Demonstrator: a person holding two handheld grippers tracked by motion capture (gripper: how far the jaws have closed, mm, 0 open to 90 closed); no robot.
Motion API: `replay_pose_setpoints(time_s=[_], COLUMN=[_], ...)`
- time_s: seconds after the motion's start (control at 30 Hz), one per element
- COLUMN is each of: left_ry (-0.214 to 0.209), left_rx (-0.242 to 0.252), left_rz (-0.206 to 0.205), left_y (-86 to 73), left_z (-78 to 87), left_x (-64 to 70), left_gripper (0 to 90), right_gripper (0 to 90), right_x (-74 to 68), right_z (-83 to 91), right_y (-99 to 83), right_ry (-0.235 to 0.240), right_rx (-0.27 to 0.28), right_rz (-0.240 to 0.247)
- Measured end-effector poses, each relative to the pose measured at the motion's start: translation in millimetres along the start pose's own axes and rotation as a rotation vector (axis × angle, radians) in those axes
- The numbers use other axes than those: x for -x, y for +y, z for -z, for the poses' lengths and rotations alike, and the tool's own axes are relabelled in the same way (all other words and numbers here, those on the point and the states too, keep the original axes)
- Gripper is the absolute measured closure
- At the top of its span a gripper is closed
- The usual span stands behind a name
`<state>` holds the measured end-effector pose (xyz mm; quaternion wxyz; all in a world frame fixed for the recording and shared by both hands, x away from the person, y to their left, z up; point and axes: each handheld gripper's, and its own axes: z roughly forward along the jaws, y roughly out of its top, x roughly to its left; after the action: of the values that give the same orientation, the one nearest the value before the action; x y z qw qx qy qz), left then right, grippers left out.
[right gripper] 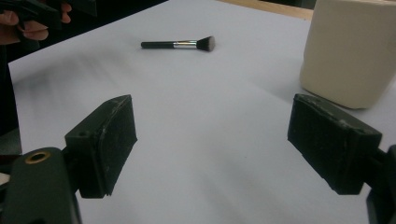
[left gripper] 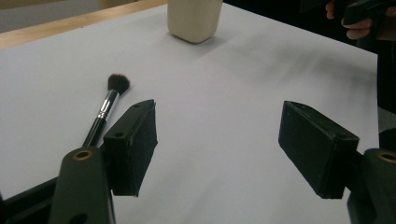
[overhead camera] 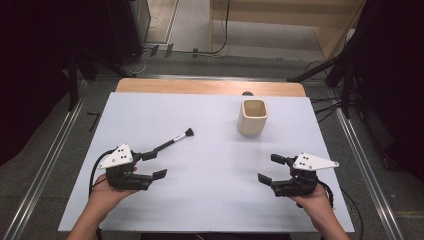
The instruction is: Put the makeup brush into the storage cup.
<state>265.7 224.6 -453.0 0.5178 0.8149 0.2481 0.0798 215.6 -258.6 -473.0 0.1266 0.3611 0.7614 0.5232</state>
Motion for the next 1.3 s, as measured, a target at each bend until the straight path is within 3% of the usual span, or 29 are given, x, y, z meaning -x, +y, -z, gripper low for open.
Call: replay_pose_setpoints(time_s=[0.13,0.37,1.3], left_ry=[-0.005,-0.015,0.005], left_rx=[0.001,0.003,-0.004], left_rz=[0.002,0.049,0.031], left_y=[0.0,0.8,1.2], left_z=[-0.4,-0.3,0.5], left_x=[-0.4,-2.5,-2.2], left_gripper=[27.9,26.3,26.2], right_gripper=[16.3,16.3,16.3], right_x=[0.1,0.0,1.2], right_z=[-0.8,-2.0,-3.5], right_y=[0.2,-0.2,-0.8], right_ry=[-0.002,-0.002,-0.004], right_rx=[-0.006,-0.017,-0.028], right_rz=[-0.003,0.0,-0.01])
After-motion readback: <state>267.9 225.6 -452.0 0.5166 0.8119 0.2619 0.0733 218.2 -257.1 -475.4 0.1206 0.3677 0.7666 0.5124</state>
